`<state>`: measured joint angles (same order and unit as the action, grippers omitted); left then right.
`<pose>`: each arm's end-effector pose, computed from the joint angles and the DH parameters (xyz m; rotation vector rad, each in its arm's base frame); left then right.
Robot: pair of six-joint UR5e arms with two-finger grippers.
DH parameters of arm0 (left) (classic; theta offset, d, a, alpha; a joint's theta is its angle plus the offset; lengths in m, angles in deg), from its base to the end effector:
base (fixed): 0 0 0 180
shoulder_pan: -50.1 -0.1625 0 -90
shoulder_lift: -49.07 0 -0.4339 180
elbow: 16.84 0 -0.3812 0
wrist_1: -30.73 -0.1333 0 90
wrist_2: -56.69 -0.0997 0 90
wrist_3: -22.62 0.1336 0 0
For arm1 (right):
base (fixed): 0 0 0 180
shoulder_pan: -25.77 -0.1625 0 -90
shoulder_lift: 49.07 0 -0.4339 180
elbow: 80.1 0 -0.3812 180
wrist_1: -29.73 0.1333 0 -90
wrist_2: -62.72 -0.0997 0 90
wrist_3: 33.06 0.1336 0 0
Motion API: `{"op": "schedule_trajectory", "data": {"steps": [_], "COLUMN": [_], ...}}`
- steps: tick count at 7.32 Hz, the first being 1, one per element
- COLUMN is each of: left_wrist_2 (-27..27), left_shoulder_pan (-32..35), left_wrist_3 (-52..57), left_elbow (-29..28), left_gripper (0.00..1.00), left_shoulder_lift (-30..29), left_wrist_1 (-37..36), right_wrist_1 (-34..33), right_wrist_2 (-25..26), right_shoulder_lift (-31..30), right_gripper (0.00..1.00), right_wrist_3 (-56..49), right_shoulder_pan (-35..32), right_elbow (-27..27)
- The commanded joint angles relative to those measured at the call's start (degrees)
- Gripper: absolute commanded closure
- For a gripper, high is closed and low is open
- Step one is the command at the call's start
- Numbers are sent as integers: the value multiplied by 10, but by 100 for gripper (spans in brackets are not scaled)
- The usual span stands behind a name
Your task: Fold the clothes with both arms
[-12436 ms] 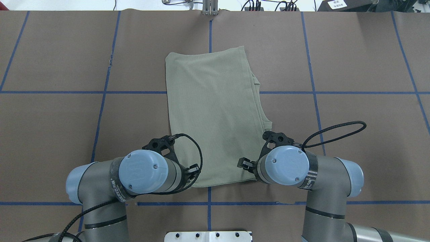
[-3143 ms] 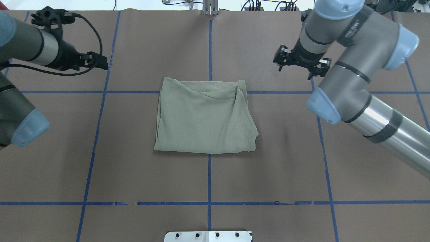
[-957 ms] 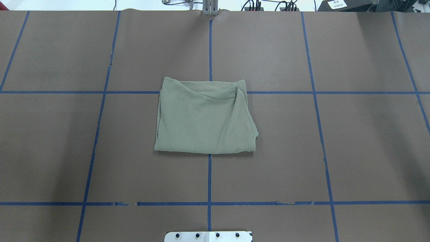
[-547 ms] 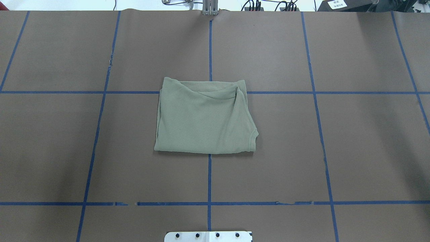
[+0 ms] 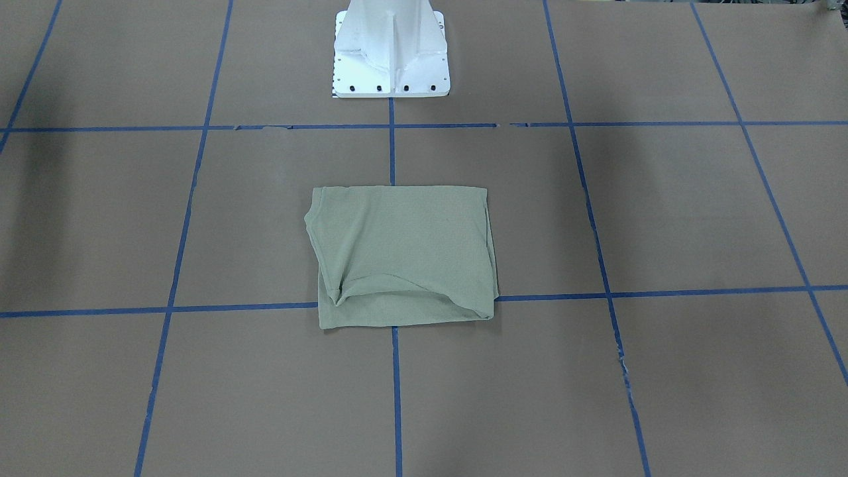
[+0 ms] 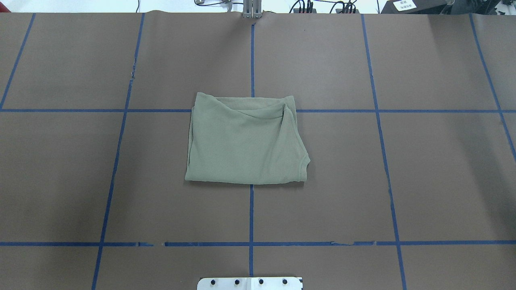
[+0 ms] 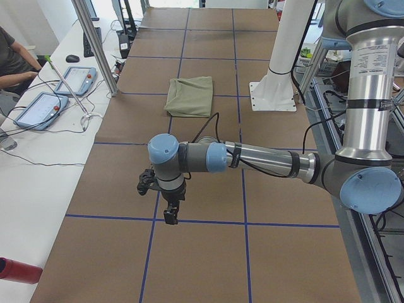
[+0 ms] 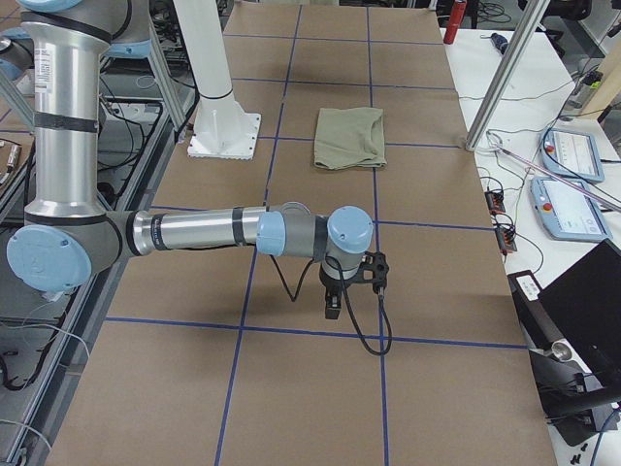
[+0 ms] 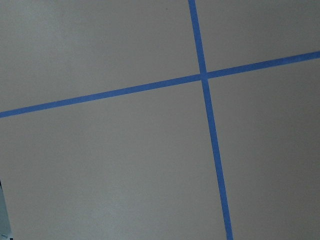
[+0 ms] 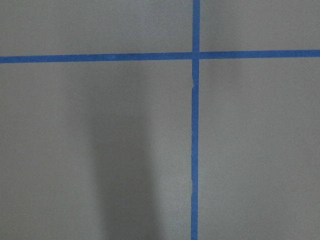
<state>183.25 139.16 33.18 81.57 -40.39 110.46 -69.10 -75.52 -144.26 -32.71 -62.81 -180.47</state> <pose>-0.0460 -0.4695 0.6556 0.0132 0.6400 0.1805 0.0229 -0.4349 0.6554 -0.0729 -0.8406 0.0093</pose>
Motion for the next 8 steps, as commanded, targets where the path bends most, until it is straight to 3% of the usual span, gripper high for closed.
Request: {"op": "schedule_trajectory", "data": {"steps": [1, 3, 4, 8], "left_wrist_2": [0, 7, 39, 61], "left_shoulder_pan": [-1, -1, -1, -1], "left_wrist_3": [18, 17, 14, 10], "left_elbow": [-17, -43, -46, -51], "left_gripper": [1, 0, 0, 0], "left_shoulder_lift": [-4, -4, -5, -5], "left_wrist_1": [2, 47, 53, 53], "right_wrist_1": [1, 1, 2, 42], "right_wrist_2": [-6, 27, 31, 32], "right_shoulder_lift": [-7, -4, 1, 4], "right_gripper": [0, 0, 0, 0], "right_wrist_3": [3, 8, 10, 38], "right_shoulder_pan": [-20, -19, -19, -11], "right_elbow": [11, 3, 2, 11]}}
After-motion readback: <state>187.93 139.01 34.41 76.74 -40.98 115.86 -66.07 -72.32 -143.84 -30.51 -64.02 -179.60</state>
